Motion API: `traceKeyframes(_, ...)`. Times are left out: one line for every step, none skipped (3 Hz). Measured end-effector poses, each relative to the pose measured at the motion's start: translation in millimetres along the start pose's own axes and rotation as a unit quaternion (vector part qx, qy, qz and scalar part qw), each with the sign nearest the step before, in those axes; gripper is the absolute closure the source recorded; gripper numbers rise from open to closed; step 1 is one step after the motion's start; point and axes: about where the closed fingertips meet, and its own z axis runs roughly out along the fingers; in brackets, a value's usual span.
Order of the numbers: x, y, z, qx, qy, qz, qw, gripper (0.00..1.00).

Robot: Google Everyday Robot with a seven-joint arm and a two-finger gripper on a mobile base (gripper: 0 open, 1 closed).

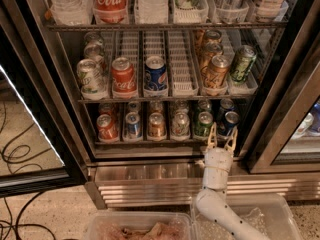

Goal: Pick pepsi can from bottom shelf of fridge

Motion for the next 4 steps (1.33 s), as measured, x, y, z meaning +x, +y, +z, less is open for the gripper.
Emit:
traceKeyframes(3.8, 0.3, 3.6, 0.002, 0.002, -0.003, 1.0000, 0.39)
traceKeyframes(6.5, -1.4, 7.9, 0.010, 0.004, -0.001, 0.9999, 0.39)
traceKeyframes(10.7, -9.4, 7.8, 0.027, 0.012, 0.009, 0.9995, 0.38)
traceKeyframes(12.2, -18.7, 9.0, 0.046, 0.014, 0.016, 0.9987, 0.39)
